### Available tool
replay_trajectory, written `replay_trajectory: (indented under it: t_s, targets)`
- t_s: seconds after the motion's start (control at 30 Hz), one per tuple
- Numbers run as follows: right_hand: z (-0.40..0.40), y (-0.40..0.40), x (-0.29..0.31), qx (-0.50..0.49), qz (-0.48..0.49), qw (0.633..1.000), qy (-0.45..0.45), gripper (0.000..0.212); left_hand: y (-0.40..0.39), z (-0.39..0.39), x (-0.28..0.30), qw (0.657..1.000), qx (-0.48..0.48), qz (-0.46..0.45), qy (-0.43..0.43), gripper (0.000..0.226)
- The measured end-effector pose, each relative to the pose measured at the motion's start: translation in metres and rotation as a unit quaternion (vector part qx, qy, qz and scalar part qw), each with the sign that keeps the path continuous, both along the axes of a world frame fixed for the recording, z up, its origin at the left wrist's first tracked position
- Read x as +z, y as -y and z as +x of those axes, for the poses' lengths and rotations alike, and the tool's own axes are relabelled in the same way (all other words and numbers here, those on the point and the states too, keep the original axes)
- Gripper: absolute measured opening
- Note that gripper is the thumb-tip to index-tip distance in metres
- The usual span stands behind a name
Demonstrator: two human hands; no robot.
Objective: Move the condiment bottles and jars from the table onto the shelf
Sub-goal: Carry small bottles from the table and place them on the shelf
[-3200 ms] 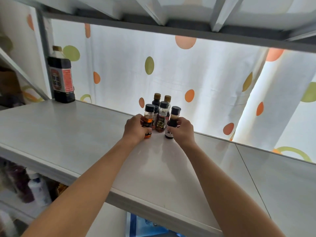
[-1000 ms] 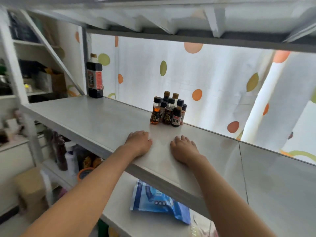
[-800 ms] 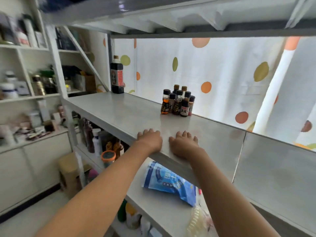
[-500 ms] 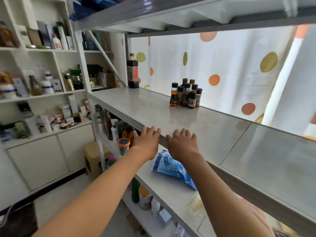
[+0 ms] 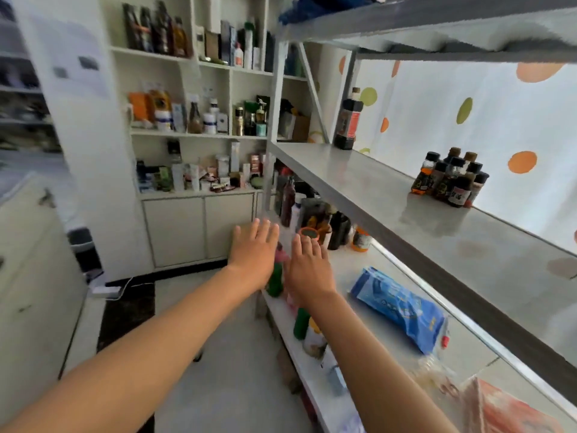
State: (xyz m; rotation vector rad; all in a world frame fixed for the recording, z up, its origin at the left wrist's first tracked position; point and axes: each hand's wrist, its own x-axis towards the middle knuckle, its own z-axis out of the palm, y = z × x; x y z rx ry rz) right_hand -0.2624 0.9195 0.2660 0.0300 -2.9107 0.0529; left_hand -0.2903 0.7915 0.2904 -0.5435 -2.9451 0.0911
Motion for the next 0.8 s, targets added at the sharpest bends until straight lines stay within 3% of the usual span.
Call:
replay_trajectory:
  t_s: [0.2,0.37,0.8]
  targets:
    - [0.020,0.160,-0.042,0.125,-0.026,0.991,0.029,0.057,0.176,0.048,-0.051,0.993,0.088,0.047,0.064,0.064]
    - [0.058,0.318,-0.070,0.233,-0.033,0.970,0.060,0.056,0.321,0.114,-0.085,0.975,0.190,0.106,0.040,0.064]
    - [0.187,0.679,-0.128,0.479,-0.025,0.870,0.113,0.053,0.647,0.305,-0.169,0.869,0.460,0.181,0.027,0.054]
